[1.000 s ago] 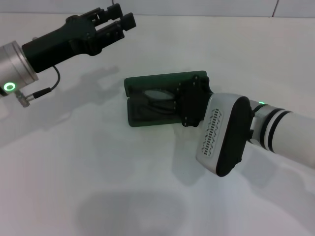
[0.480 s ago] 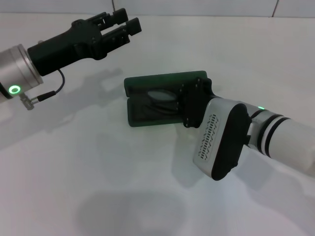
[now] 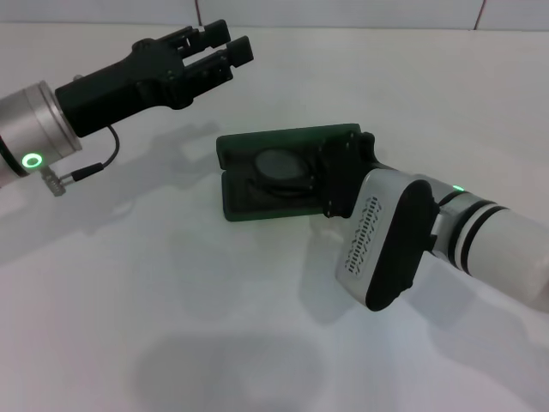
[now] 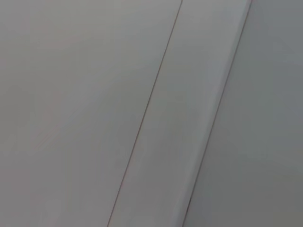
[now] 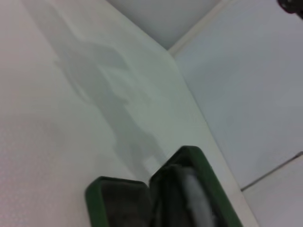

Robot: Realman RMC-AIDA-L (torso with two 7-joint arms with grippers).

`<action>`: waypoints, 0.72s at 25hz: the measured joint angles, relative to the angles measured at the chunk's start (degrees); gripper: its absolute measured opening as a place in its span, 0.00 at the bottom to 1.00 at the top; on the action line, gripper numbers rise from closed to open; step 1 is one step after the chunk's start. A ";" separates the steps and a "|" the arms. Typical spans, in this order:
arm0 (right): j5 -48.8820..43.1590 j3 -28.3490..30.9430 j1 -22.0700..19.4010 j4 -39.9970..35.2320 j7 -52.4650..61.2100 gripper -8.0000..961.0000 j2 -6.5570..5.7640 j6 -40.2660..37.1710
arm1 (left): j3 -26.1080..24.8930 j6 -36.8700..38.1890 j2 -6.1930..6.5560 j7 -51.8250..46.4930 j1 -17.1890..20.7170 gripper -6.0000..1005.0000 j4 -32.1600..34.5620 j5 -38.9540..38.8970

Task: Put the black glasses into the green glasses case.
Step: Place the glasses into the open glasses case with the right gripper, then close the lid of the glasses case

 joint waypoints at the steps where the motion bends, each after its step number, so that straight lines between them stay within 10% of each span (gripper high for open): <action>1: 0.06 -0.01 -0.09 -0.13 0.05 0.13 0.01 0.12 | 0.00 0.00 -0.02 -0.01 0.07 0.60 0.00 0.00; 12: 0.54 -0.13 -0.57 -0.17 0.49 0.45 0.01 -0.16 | 0.09 0.00 -0.45 0.22 0.24 0.60 -0.05 -0.02; 18: 2.60 -0.57 -1.16 -0.52 0.76 0.45 0.02 -1.24 | 0.09 0.00 -0.66 0.25 0.49 0.60 -0.08 -0.02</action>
